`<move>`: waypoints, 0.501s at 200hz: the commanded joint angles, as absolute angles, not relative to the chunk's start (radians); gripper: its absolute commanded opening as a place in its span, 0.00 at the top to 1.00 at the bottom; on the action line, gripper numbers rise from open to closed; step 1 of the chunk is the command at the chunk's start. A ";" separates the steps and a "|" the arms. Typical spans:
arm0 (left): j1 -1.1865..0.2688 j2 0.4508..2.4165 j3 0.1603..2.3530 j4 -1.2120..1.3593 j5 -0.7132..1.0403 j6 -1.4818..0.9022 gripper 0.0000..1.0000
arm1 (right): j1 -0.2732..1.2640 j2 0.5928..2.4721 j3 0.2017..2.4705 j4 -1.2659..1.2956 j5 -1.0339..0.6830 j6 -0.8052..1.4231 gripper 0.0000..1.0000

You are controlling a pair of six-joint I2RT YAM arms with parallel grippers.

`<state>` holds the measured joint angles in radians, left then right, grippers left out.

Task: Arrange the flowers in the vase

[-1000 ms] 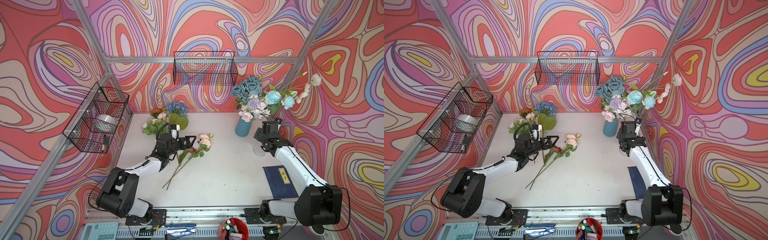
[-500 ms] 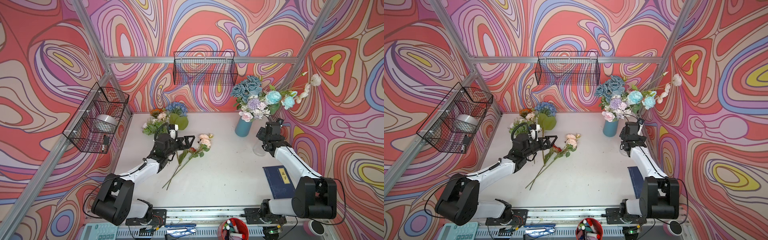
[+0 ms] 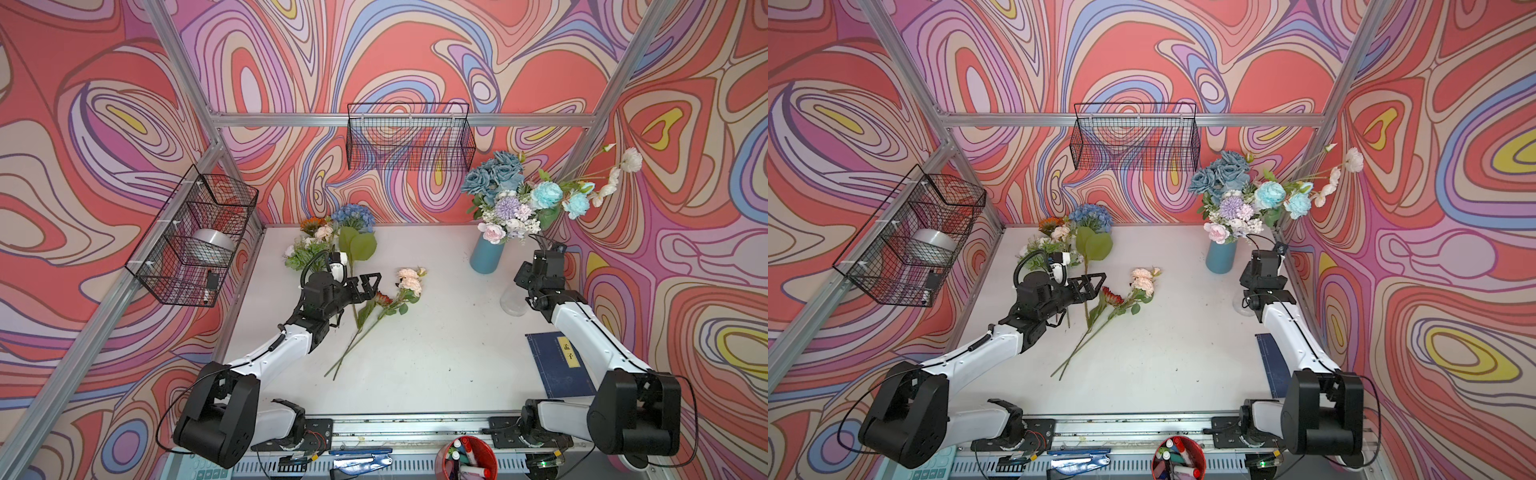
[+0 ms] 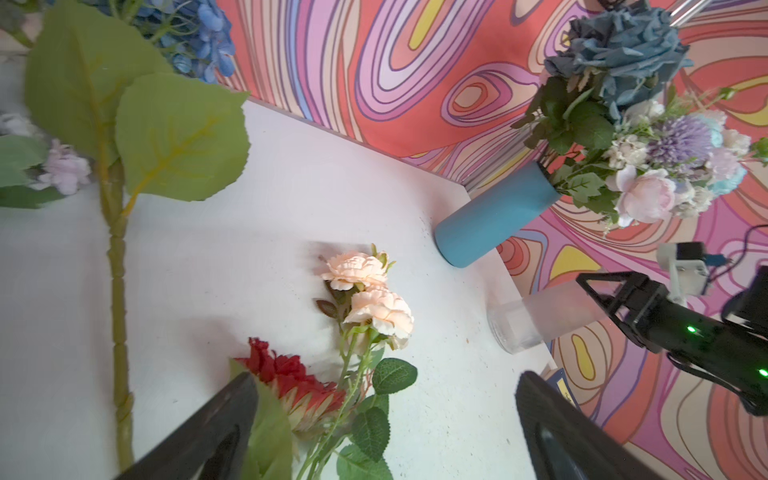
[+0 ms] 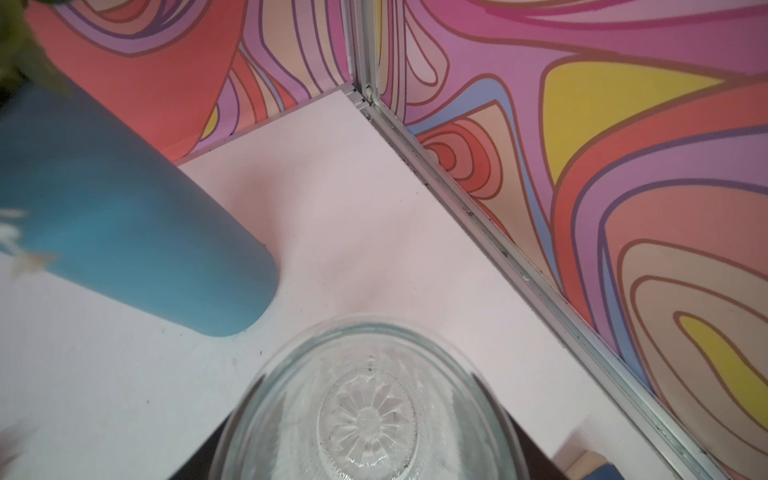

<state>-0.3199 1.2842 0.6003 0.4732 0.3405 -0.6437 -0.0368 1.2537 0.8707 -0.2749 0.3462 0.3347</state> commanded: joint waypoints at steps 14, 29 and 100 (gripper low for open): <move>-0.286 1.232 0.557 0.446 0.281 -0.653 0.00 | 0.130 1.159 0.882 -0.331 0.303 0.363 0.44; -0.275 1.210 0.543 0.413 0.256 -0.654 0.00 | 0.193 1.151 0.902 -0.347 0.280 0.377 0.44; -0.267 1.072 0.465 0.171 0.129 -0.630 0.07 | 0.588 1.285 1.014 -0.262 0.313 0.317 0.45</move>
<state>-0.2749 1.1110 0.4866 0.3038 0.2081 -0.6468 0.5159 1.2427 0.9409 -0.3855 0.2920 0.3519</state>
